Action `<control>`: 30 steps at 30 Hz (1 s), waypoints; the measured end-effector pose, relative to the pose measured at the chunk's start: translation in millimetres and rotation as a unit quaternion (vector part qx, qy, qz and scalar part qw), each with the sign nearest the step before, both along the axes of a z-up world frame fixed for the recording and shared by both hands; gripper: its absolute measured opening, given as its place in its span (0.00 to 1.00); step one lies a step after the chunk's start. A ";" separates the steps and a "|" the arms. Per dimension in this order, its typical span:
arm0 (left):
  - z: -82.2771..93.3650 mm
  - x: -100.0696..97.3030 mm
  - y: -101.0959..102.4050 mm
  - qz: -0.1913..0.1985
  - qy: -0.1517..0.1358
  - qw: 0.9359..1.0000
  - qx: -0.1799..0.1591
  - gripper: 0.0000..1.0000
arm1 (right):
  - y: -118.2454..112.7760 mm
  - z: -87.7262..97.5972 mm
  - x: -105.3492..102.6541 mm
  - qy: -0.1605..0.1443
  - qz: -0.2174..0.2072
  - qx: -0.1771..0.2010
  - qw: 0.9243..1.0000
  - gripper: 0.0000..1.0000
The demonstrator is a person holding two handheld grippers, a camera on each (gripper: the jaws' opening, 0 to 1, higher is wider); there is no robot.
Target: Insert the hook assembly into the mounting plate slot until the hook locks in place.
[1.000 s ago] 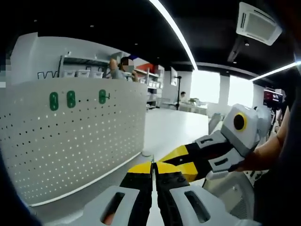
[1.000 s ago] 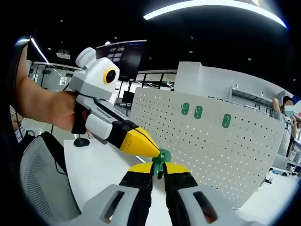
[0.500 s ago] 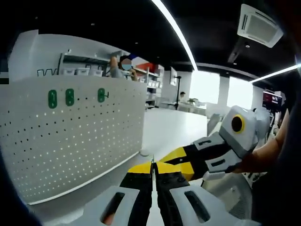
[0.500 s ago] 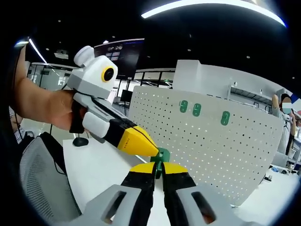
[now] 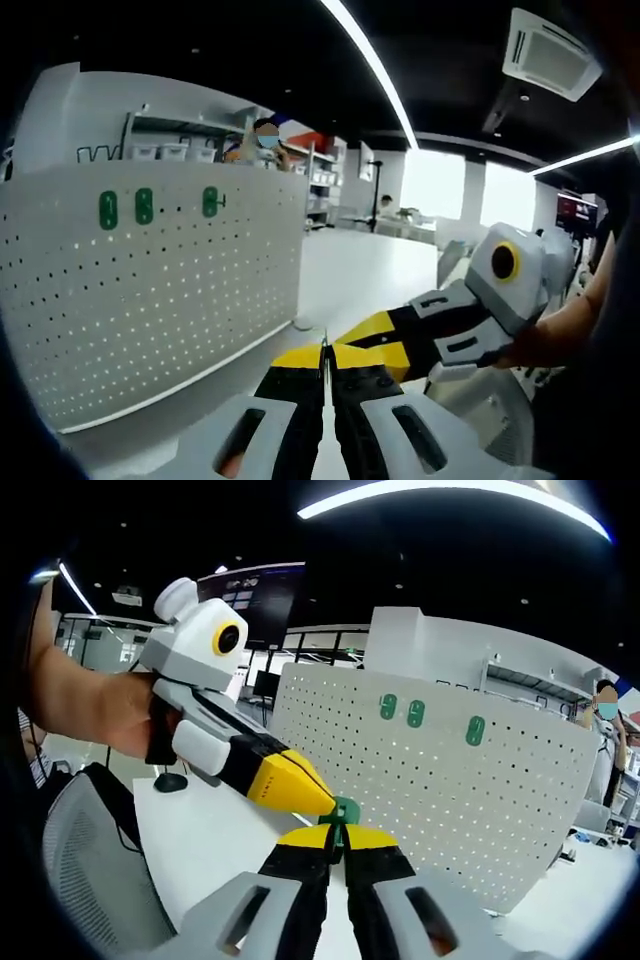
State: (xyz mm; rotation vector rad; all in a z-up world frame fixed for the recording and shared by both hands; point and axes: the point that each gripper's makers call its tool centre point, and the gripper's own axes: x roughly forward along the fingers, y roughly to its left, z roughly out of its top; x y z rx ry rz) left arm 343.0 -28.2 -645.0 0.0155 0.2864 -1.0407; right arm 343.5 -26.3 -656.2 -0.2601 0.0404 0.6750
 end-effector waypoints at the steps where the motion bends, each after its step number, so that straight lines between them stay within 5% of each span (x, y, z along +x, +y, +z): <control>1: 0.4 -0.6 -0.1 0.000 -0.001 1.000 0.000 0.01 | -0.2 0.5 -0.7 -0.001 -0.001 -0.001 1.000 0.03; 12: 5.2 -6.6 5.3 0.006 0.014 0.999 -0.028 0.02 | 1.4 7.4 -6.1 0.004 -0.011 0.008 1.000 0.03; 30: 18.5 -22.6 33.4 0.008 -0.017 0.999 -0.044 0.10 | 13.3 20.4 -13.5 -0.006 -0.035 0.013 0.999 0.03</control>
